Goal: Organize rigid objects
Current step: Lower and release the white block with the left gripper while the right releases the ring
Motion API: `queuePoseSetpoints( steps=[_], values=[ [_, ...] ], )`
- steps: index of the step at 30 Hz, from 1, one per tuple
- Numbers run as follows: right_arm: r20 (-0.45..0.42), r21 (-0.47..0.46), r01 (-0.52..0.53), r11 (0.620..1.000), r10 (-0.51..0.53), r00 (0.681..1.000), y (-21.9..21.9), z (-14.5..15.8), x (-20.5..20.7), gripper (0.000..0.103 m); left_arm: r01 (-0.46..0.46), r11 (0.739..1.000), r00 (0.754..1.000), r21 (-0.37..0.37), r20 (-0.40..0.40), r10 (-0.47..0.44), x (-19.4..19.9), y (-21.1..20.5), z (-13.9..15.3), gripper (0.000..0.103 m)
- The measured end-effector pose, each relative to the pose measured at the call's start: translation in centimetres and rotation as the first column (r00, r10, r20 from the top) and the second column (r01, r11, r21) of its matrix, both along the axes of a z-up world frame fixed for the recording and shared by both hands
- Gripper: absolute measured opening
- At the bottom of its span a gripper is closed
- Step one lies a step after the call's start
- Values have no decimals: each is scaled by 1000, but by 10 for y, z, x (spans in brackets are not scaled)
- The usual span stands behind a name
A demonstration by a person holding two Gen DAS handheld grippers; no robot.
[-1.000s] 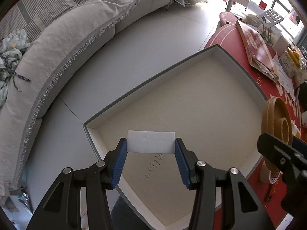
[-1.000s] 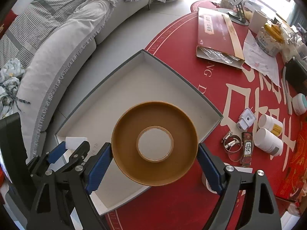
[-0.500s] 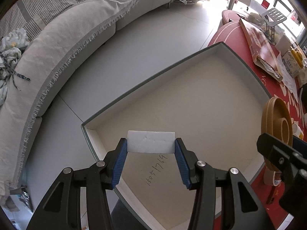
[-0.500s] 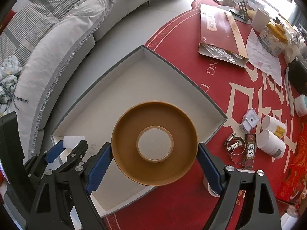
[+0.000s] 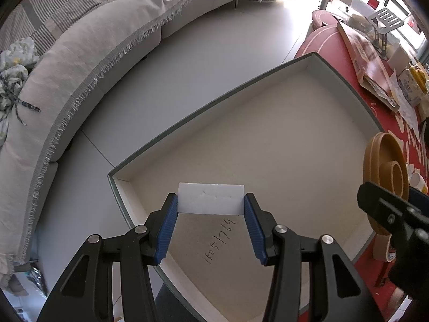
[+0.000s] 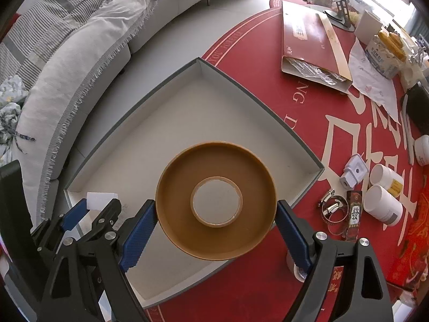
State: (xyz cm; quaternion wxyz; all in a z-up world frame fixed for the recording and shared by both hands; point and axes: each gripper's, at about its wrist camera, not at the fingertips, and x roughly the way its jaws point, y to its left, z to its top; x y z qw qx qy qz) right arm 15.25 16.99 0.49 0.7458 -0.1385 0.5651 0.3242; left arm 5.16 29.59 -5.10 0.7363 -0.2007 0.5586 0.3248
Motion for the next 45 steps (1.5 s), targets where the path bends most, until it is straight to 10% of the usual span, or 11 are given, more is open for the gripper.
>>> queuePoseSetpoints(
  steps=[18, 21, 26, 37, 45],
  values=[
    [-16, -13, 6, 1000, -6, 1000, 11, -12, 4, 88, 20, 999, 1000, -33, 5, -20, 5, 0, -10, 55],
    [-28, -27, -40, 999, 39, 999, 17, -18, 3, 89, 53, 998, 999, -29, 8, -53, 7, -3, -12, 85],
    [-10, -33, -31, 999, 31, 999, 8, -19, 1, 103, 72, 995, 997, -69, 28, -70, 2, -7, -11, 103],
    [141, -82, 280, 956, -267, 953, -121, -23, 21, 103, 83, 990, 995, -116, 61, -76, -12, -29, 2, 103],
    [103, -231, 245, 942, -227, 969, -131, -71, 32, 102, 162, 981, 986, -108, 63, -156, -15, -61, 14, 103]
  ],
)
